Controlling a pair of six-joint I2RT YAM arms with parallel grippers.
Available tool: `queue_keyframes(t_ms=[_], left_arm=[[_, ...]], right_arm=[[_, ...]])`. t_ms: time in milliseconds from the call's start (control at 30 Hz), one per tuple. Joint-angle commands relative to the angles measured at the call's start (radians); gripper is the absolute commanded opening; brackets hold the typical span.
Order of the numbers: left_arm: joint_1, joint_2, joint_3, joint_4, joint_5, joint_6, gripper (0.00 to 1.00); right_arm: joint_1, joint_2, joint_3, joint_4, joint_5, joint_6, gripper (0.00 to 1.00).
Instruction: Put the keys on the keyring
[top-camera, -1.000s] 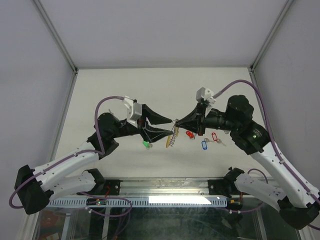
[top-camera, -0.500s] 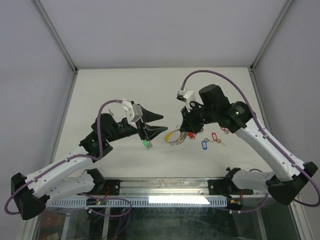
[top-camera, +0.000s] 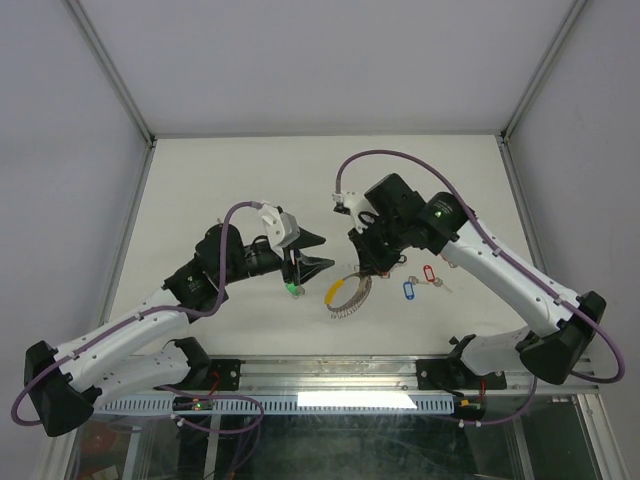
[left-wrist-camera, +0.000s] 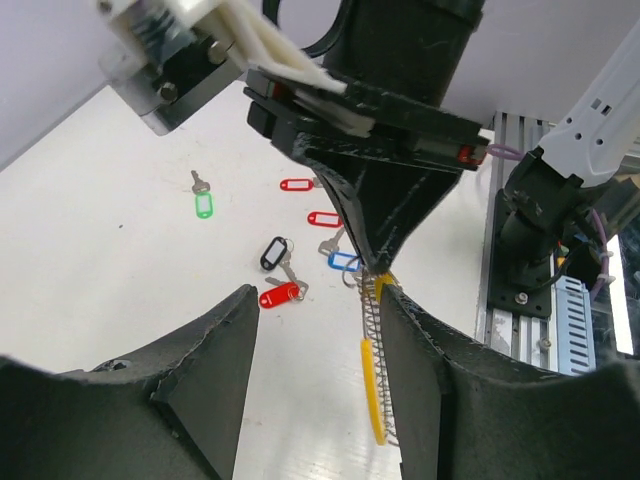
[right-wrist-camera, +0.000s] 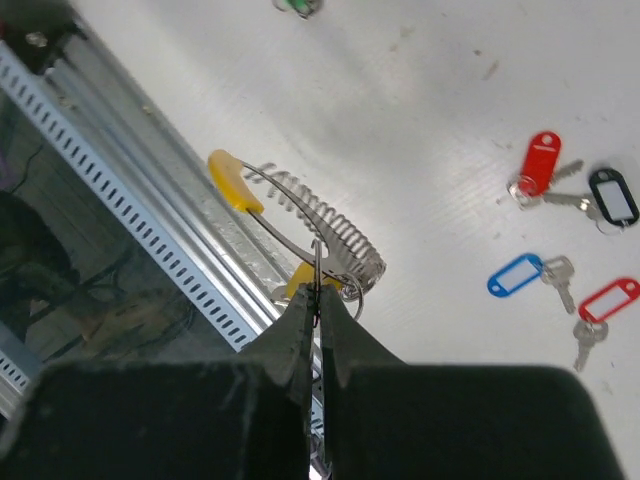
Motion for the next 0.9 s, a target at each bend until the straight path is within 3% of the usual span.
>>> queue_keyframes(t_ms=[0, 100, 133, 233, 300, 367, 467, 600, 867], left_arm=[[-0.009, 0.001, 0.045, 0.009, -0.008, 0.014, 0.51], [-0.009, 0.001, 0.039, 0.009, -0.005, 0.014, 0.51], [-0.009, 0.002, 0.041, 0.007, -0.005, 0.014, 0.51], [-0.009, 0.002, 0.045, 0.001, -0.002, 0.013, 0.51], [-0.009, 0.002, 0.043, 0.002, -0.001, 0.013, 0.51], [-0.009, 0.003, 0.04, -0.005, 0.001, 0.014, 0.52], [-0.009, 0.007, 0.039, -0.014, 0.005, 0.021, 0.52], [-0.009, 0.033, 0.046, -0.018, 0.023, 0.029, 0.53], [-0.011, 0.082, 0.067, -0.058, 0.107, 0.074, 0.5]], right_arm=[[-0.005, 0.055, 0.055, -0.066, 0.153, 0.053, 0.0], [0.095, 0.017, 0.061, 0.097, -0.031, 0.066, 0.0], [0.117, 0.016, 0.059, 0.115, 0.005, 0.077, 0.0], [0.083, 0.085, 0.058, -0.018, 0.329, 0.072, 0.0], [0.045, 0.075, 0.043, -0.005, 0.17, 0.03, 0.0], [0.064, 0.0, 0.007, 0.151, 0.048, 0.067, 0.0], [0.053, 0.034, 0.04, 0.031, 0.234, 0.046, 0.0], [0.017, -0.036, -0.02, 0.169, -0.021, 0.049, 0.0], [0.016, -0.107, -0.036, 0.241, -0.039, 0.024, 0.0]])
